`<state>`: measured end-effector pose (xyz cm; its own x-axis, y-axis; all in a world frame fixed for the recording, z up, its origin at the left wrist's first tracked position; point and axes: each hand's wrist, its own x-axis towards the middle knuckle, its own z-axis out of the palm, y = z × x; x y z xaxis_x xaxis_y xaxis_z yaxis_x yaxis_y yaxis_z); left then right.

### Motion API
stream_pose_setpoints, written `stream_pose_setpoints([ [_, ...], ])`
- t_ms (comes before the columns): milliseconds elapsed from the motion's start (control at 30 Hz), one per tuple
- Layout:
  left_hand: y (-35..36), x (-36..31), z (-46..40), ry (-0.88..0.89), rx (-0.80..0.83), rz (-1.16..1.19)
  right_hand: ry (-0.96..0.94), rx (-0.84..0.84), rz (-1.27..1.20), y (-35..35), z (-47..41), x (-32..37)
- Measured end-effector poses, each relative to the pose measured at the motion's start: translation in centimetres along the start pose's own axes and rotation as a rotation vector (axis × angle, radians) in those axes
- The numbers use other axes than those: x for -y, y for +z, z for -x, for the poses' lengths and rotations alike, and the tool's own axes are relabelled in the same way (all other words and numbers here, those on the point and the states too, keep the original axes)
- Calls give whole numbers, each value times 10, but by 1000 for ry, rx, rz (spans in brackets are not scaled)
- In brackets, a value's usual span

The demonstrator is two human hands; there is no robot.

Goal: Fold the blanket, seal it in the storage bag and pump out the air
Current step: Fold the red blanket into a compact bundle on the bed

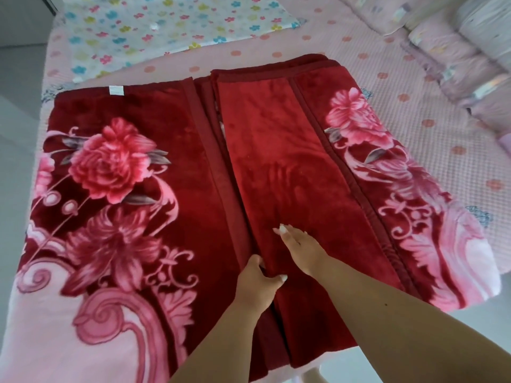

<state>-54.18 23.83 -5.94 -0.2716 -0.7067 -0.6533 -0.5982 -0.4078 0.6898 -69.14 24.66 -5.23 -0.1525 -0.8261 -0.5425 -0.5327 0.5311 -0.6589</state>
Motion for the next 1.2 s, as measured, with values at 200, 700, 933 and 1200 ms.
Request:
stream_pose_setpoints([
  [200, -10, -27, 7, 298, -356, -628, 51, -207, -56, -20, -1, -3],
  [700, 39, -55, -16, 343, -275, -1046, 83, -323, 556, -122, -21, -79],
  [933, 100, -93, -56, 303, 22, -1074, 245, -392, 453, -186, -44, -115],
  [1200, 117, -86, -82, 203, 30, -1143, 616, -423, 302, -252, -57, -173],
])
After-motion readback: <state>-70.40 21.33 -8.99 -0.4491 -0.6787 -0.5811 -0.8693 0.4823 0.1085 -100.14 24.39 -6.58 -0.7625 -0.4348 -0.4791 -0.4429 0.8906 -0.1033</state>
